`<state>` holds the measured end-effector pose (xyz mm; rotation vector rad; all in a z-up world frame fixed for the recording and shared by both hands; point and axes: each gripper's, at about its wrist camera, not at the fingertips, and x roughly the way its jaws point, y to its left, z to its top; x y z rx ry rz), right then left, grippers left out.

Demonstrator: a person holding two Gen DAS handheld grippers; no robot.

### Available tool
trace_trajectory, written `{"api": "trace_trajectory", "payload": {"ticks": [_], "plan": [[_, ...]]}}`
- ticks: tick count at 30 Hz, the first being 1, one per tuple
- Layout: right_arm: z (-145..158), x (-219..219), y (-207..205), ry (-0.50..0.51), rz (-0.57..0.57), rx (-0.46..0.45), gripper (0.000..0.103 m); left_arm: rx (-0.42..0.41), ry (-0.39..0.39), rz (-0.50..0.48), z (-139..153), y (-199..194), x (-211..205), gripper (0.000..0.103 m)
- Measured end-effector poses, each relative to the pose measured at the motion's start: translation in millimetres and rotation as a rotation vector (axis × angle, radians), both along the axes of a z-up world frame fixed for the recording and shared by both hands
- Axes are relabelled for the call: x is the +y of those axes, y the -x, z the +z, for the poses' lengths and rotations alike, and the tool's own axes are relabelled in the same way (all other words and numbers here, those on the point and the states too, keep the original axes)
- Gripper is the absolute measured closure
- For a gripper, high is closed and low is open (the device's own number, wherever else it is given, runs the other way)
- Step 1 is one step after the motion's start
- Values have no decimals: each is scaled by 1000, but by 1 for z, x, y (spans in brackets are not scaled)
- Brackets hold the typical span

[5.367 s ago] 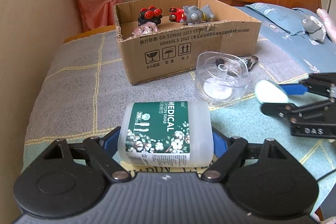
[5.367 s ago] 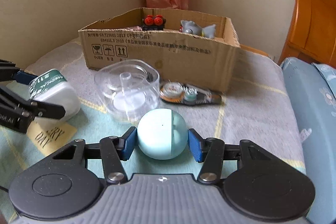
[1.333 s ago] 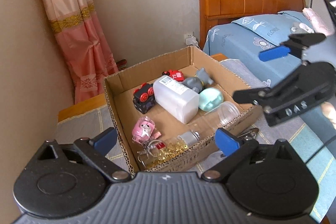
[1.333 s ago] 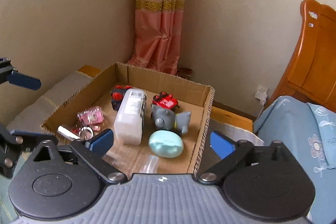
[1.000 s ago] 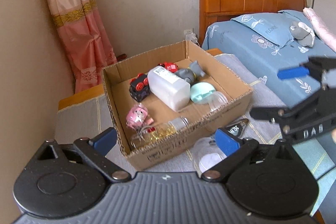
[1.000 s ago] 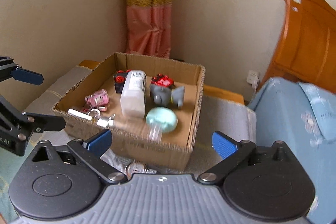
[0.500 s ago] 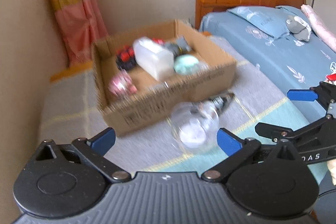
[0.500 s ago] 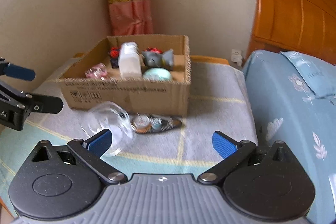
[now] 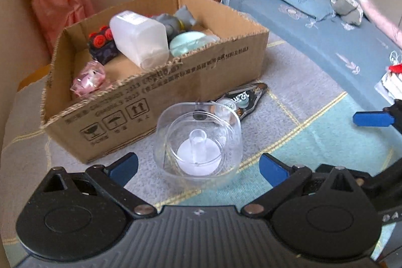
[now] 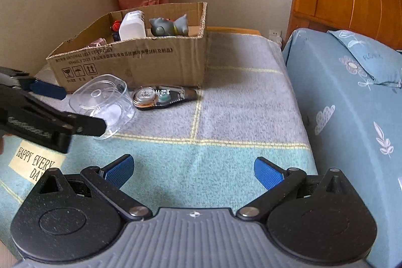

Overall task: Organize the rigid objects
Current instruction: 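Move the left tool to the clear plastic container while the right tool approaches the correction tape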

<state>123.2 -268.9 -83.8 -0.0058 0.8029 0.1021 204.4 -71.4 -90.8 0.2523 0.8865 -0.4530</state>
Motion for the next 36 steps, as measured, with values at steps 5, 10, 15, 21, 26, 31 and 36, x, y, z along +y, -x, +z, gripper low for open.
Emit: {"api": "trace_trajectory", "payload": {"ticks": [5,10,15,21,26,31,36], "plan": [[-7,-4,-3,9,-7,20,0,1,-12,5,-9,-9,-6,6],[-11,-6,-6,-6,0,40,0,17,-4,15,-11,-12,-7,29],[-13,-5,-8,-13,12,46,0,26,0,91,-12,-9,-2,29],[-15,-3,-11,-6,23,51,0,45,9,253,-11,0,22,29],[-17,4,-22,16,52,48,0,27,8,391,-13,3,42,29],[-21,18,-38,57,101,29,0,44,36,434,-15,0,56,25],[-21,25,-62,54,114,12,0,40,57,448,-18,0,64,11]]}}
